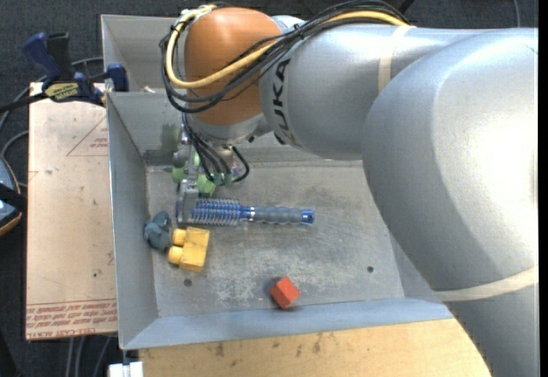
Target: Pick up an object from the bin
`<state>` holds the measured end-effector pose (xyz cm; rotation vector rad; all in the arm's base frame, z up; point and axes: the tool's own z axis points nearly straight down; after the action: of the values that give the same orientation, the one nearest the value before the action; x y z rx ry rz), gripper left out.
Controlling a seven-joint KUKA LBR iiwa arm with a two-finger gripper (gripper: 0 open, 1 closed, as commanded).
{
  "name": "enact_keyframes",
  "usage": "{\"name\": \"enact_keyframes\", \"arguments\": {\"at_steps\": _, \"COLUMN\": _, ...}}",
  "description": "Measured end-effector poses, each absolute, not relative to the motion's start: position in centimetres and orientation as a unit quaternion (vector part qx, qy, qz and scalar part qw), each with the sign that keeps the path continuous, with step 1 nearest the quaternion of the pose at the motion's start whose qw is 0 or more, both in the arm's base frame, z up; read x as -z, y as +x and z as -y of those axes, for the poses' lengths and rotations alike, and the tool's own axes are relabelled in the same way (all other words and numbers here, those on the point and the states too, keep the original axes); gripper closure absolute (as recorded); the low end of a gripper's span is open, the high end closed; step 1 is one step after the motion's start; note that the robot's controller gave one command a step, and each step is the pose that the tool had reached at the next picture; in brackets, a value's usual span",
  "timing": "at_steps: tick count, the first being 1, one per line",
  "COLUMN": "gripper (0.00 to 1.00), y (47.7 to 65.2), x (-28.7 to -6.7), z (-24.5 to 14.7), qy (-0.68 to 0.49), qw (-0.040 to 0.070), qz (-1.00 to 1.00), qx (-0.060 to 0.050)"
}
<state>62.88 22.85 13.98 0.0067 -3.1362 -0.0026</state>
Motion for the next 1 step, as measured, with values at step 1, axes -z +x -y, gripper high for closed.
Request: {"name": "enact_keyframes", "arguments": {"at_steps": 1, "gripper": 0.00, "y": 64.48, "x": -7.27, "z": -14.72, "qy": -0.040, "qw": -0.002, "qz": 0.999, "qx": 0.005}}
